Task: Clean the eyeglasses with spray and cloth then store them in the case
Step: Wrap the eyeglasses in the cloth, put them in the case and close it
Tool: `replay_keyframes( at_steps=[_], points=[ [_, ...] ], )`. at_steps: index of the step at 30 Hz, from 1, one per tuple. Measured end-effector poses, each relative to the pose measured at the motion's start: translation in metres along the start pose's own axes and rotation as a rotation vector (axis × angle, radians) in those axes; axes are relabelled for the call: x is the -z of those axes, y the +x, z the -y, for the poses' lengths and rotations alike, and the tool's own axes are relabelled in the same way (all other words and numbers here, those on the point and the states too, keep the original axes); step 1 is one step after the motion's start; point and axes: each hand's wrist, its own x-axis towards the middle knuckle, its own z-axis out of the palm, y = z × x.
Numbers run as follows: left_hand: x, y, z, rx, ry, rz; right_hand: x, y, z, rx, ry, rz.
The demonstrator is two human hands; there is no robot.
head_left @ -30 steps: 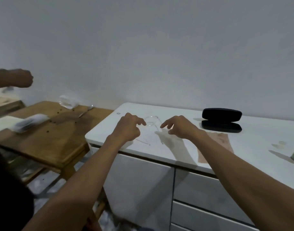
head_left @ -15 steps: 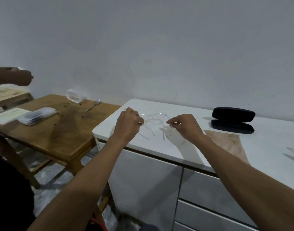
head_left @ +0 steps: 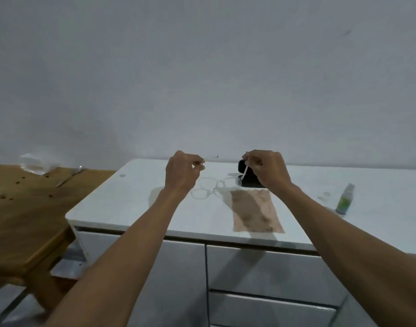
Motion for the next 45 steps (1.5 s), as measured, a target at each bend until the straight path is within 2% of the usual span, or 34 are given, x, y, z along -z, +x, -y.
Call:
replay_keyframes(
  at_steps=[9,19,23,26,31,35,39,45],
  points=[
    [-0.051,-0.016,-0.056,-0.049,-0.078,0.194,0.062,-0.036,-0.05,-0.112,-0.061,-0.037],
    [-0.052,-0.037,-0.049,-0.033,-0.147,0.257,0.061,-0.058,-0.059,-0.114,-0.075,0.041],
    [-0.045,-0.036,-0.047,-0.091,-0.113,0.349,0.068,-0.056,-0.054,-0.081,-0.051,0.117],
    [-0.045,-0.034,-0.038,-0.098,-0.073,0.418,0.075,-0.051,-0.057,-0.128,-0.039,0.149],
    [-0.058,-0.024,-0.016,-0.023,-0.049,0.413,0.073,-0.039,-0.08,-0.286,0.075,0.079],
    [-0.078,-0.009,-0.008,0.03,-0.079,0.438,0.057,-0.027,-0.097,-0.442,0.215,0.226],
    [-0.097,0.003,-0.012,0.091,-0.099,0.479,0.034,-0.013,-0.111,-0.493,0.18,0.333],
    [-0.114,0.016,-0.013,0.151,-0.076,0.55,0.014,0.004,-0.119,-0.297,-0.075,0.452]
  ],
)
